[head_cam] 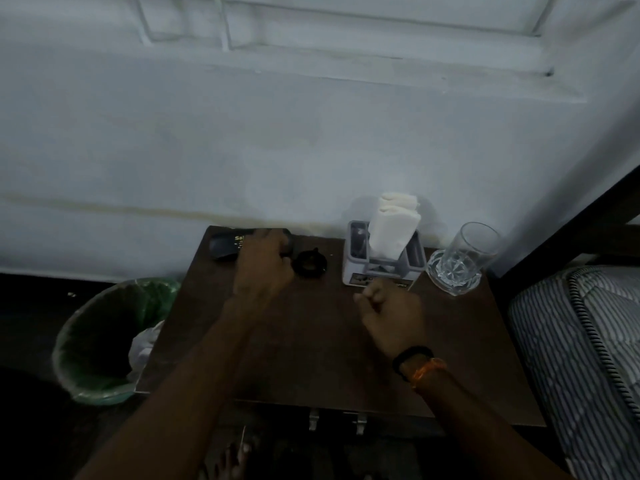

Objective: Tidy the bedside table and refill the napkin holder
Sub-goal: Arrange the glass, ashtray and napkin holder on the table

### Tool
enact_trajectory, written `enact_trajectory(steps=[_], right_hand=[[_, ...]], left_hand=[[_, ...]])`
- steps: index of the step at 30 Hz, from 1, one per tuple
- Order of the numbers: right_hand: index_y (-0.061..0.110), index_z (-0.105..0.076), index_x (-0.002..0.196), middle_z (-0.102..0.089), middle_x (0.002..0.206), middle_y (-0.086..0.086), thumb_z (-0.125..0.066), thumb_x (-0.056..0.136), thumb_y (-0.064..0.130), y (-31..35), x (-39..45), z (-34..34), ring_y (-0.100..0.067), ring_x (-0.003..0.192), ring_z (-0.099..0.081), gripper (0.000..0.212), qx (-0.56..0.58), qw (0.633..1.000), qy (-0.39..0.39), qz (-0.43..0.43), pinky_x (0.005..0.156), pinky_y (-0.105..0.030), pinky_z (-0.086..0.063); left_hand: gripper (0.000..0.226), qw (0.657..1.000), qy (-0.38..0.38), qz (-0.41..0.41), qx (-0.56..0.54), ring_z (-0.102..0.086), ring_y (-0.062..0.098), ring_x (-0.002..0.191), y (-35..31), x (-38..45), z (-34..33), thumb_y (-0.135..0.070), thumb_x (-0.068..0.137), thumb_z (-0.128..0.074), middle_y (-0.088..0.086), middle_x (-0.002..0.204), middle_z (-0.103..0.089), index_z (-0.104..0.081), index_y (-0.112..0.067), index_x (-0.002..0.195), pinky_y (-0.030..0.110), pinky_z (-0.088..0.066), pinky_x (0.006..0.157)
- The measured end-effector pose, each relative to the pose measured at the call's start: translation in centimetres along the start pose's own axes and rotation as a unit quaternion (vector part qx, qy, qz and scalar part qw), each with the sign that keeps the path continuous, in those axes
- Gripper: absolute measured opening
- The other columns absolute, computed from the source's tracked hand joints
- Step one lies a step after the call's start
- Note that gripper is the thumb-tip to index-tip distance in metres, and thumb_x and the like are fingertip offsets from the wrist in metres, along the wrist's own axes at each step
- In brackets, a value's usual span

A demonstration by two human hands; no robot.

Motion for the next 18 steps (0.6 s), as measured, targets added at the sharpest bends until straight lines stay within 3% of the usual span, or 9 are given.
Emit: enact_trajectory(steps=[3, 6, 8, 12, 14, 18], right_hand=[[0.021, -0.062, 0.094, -0.061, 0.092, 0.003, -0.056, 0.093, 0.026, 3.7, 0.5, -2.3, -0.013, 0.079, -0.058, 0.008, -0.079, 0.984, 0.051, 0.150, 0.069, -0.026, -0.047], [0.016, -0.060, 0.118, -0.055, 0.120, -0.003, -0.050, 0.097, 0.028, 5.6, 1.7, -4.6, -0.021, 0.097, -0.060, 0.026, -0.122, 0.977, 0.073, 0.159, 0.079, -0.034, -0.052], [0.013, -0.059, 0.123, -0.052, 0.127, -0.006, -0.050, 0.097, 0.027, 6.7, 2.4, -5.8, -0.026, 0.098, -0.062, 0.031, -0.137, 0.976, 0.066, 0.156, 0.078, -0.040, -0.054], [0.012, -0.054, 0.129, -0.046, 0.135, -0.008, -0.053, 0.096, 0.027, 7.8, 3.4, -7.8, -0.029, 0.092, -0.064, 0.036, -0.162, 0.975, 0.064, 0.137, 0.070, -0.039, -0.056], [0.012, -0.053, 0.130, -0.045, 0.135, -0.006, -0.053, 0.097, 0.027, 7.9, 3.6, -8.4, -0.029, 0.090, -0.064, 0.037, -0.169, 0.975, 0.067, 0.129, 0.069, -0.039, -0.056], [0.013, -0.056, 0.126, -0.047, 0.134, -0.005, -0.051, 0.098, 0.028, 7.6, 4.2, -9.2, -0.028, 0.089, -0.064, 0.032, -0.183, 0.974, 0.069, 0.113, 0.070, -0.040, -0.057]], left_hand=[[0.057, 0.994, -0.037, 0.036, 0.092, -0.050, 0.042, 0.113, 4.5, 1.5, 2.8, -0.019, 0.070, -0.077, 0.019, 0.127, -0.055, -0.059, -0.011, 0.124, 0.049, -0.043, 0.094], [0.082, 0.995, 0.003, 0.062, 0.082, -0.032, 0.040, 0.138, 8.0, 2.4, 3.8, -0.030, 0.069, -0.083, 0.014, 0.151, -0.038, -0.047, -0.020, 0.142, 0.055, -0.032, 0.109], [0.089, 0.995, 0.038, 0.054, 0.080, -0.024, 0.036, 0.144, 9.6, 3.1, 4.0, -0.037, 0.068, -0.084, 0.010, 0.156, -0.033, -0.041, -0.025, 0.146, 0.057, -0.026, 0.112], [0.092, 0.991, 0.097, 0.032, 0.083, -0.024, 0.035, 0.145, 11.1, 3.9, 3.7, -0.049, 0.068, -0.081, 0.008, 0.156, -0.034, -0.038, -0.030, 0.147, 0.057, -0.024, 0.113], [0.091, 0.992, 0.106, 0.010, 0.067, -0.034, 0.034, 0.141, 11.1, 4.1, 3.5, -0.058, 0.064, -0.072, 0.007, 0.150, -0.043, -0.044, -0.028, 0.145, 0.055, -0.030, 0.111], [0.076, 0.995, 0.096, -0.026, 0.021, -0.053, 0.032, 0.124, 11.1, 4.2, 3.0, -0.040, 0.063, -0.070, 0.011, 0.133, -0.060, -0.056, -0.017, 0.135, 0.046, -0.042, 0.104]])
Point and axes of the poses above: each hand's wrist, its own x-axis towards the middle knuckle, its own z-axis out of the back of the hand, y = z × x, the point moved 4 cm from there along x, towards the middle knuckle
